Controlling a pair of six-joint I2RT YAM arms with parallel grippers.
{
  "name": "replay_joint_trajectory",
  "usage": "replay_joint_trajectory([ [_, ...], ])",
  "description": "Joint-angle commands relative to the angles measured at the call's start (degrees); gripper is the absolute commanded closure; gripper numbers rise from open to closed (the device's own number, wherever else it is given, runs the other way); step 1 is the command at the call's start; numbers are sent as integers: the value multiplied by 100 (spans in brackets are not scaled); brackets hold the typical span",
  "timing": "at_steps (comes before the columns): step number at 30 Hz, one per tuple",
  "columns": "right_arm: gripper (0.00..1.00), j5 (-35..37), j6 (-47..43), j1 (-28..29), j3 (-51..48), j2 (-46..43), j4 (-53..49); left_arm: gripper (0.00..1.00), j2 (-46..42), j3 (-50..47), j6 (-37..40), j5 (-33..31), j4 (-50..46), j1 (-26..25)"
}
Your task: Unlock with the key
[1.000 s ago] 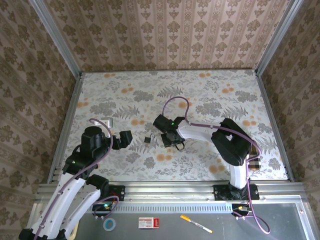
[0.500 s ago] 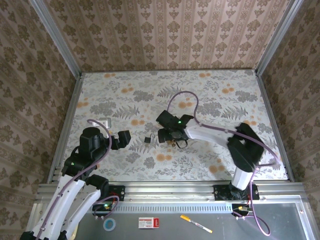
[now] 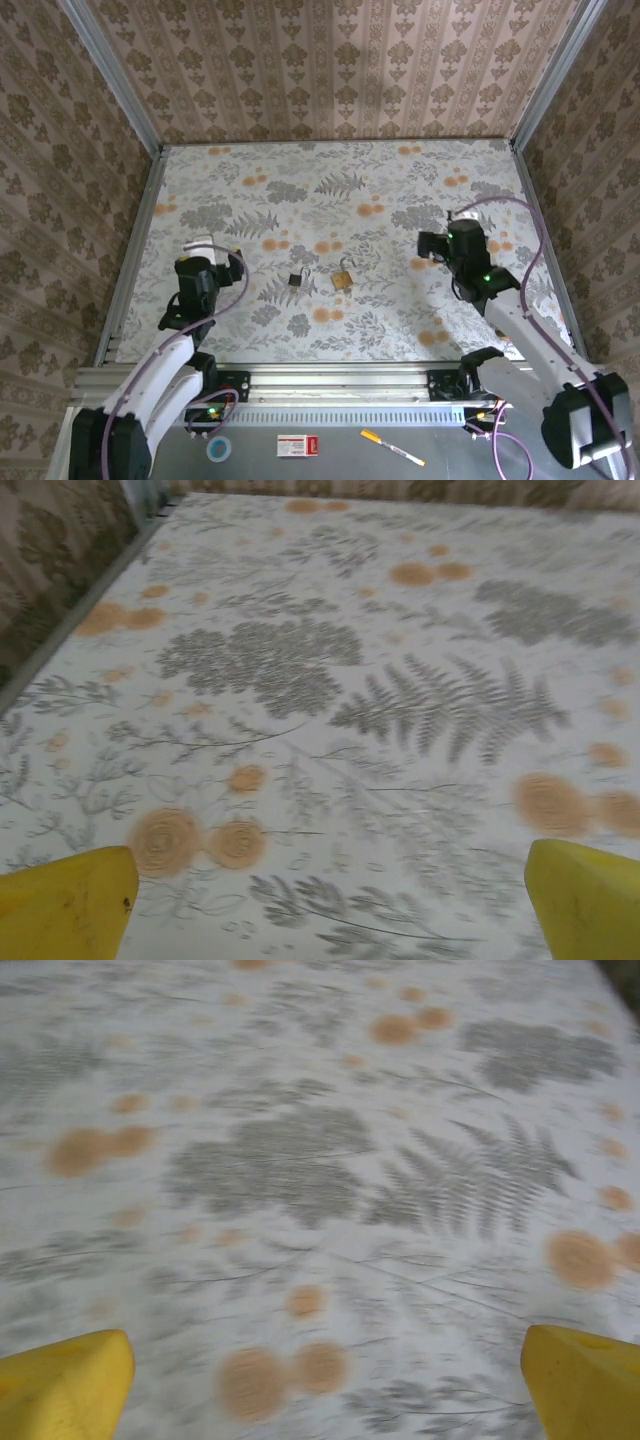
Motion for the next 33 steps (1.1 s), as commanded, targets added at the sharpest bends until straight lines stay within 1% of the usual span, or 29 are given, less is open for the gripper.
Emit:
replay_joint_trajectory([
  [1,0,-33,-612,-550,-866,118,2484,0,906,-14,1041,-473,2375,400],
  [3,0,46,-737,-678,-1313,663,3738,0,1759,-11,1281,-134,3072,675],
  [4,0,80,-796,-691,-1418,998,4163,0,2139,-99,1362,62,3616,758],
  [5,0,126,-881,-675,-1452,1312,4646,0,2615,-218,1500,296,4466,852],
  [6,0,-21,-991,-648,-1411,1410,4753,0,2970,-335,1469,541,5182,884],
  [7,0,-103,-1059,-649,-1488,1578,5287,0,3215,-372,1281,999,5472,1014],
  [8,0,-155,-1028,-664,-1592,1863,5950,0,3529,-343,1312,1417,5744,1098],
  [10,0,-523,-969,-788,-1540,2584,6483,0,4318,-163,1373,1658,6057,1095],
  [11,0,-610,-990,-789,-1555,3120,6982,0,4586,47,1500,1726,6142,1086],
  [12,0,-628,-1054,-773,-1548,3587,7603,0,4374,241,1473,1698,5533,1070],
  [13,0,-610,-1058,-778,-1492,3611,7571,0,4225,488,1366,1794,4859,1144],
  [14,0,-431,-909,-816,-1172,3277,6390,0,4313,762,1282,1679,4400,1216],
  [15,0,-187,-659,-882,-718,3275,5485,0,4334,1058,1125,1337,3935,1267],
  [16,0,-163,-798,-796,-780,3382,5816,0,4232,1071,1031,1395,3576,1271],
  [17,0,-243,-813,-819,-812,3385,5898,0,4336,1027,1108,1377,3857,1289],
  [18,0,-253,-782,-824,-790,3315,5723,0,4317,1031,1096,1384,3901,1280],
  [21,0,-356,-841,-824,-850,3369,5905,0,4315,1029,1078,1388,3841,1286],
  [33,0,-421,-788,-876,-871,3355,5916,0,4325,1014,1102,1389,3893,1288],
])
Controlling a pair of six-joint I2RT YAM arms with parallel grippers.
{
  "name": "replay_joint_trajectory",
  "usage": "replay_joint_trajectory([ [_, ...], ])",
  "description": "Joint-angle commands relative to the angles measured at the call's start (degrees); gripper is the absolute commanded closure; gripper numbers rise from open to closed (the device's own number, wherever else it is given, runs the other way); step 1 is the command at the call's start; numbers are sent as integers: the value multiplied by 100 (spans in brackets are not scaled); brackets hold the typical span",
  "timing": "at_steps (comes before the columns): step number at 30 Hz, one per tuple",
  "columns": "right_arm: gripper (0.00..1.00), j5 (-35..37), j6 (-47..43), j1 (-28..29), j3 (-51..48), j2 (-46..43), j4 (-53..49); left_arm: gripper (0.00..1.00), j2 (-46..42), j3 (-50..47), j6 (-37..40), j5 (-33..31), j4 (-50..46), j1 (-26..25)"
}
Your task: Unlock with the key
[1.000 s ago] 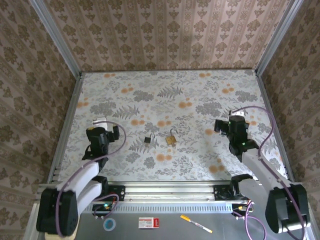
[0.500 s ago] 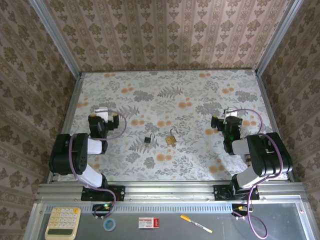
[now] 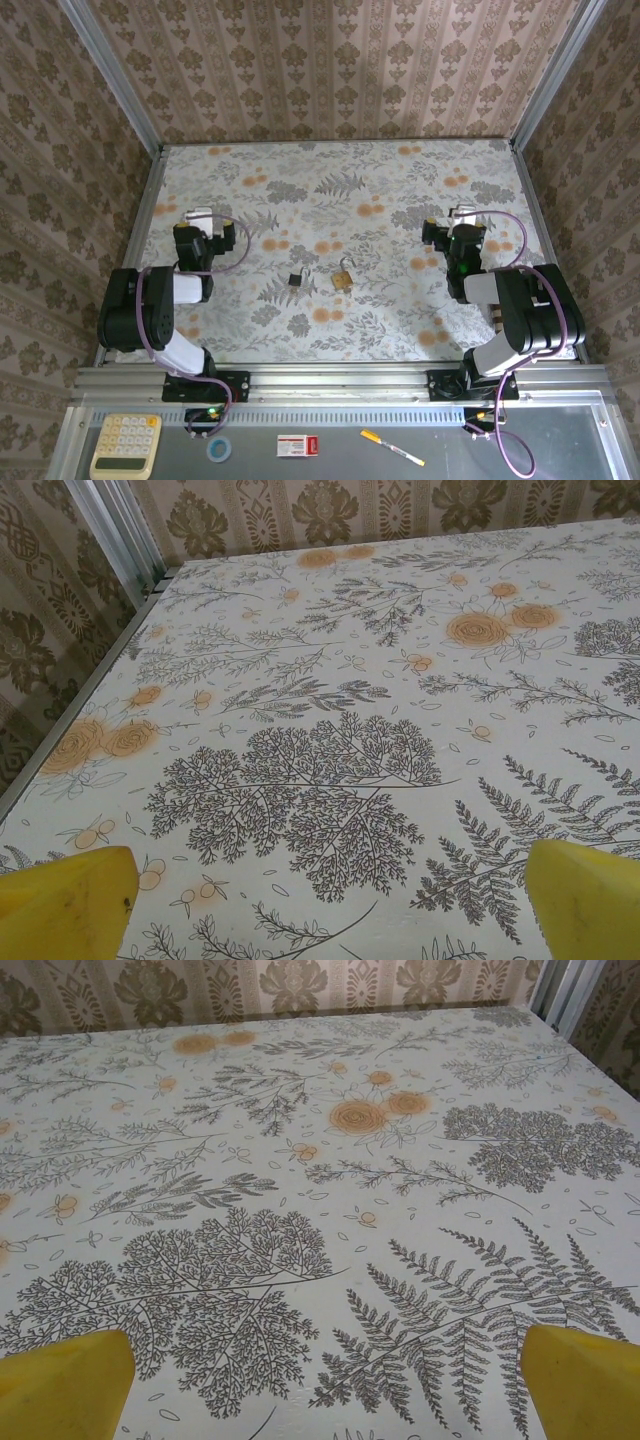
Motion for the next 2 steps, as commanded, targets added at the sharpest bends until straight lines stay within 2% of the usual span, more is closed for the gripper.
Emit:
replay_joint_trajectory([
  [1,0,-27,10,-32,-31,-53,165,0,-20,-37,-85,74,24,25],
  [2,0,38,-15,5,-31,-51,177,0,-31,-61,-41,197,66,19],
])
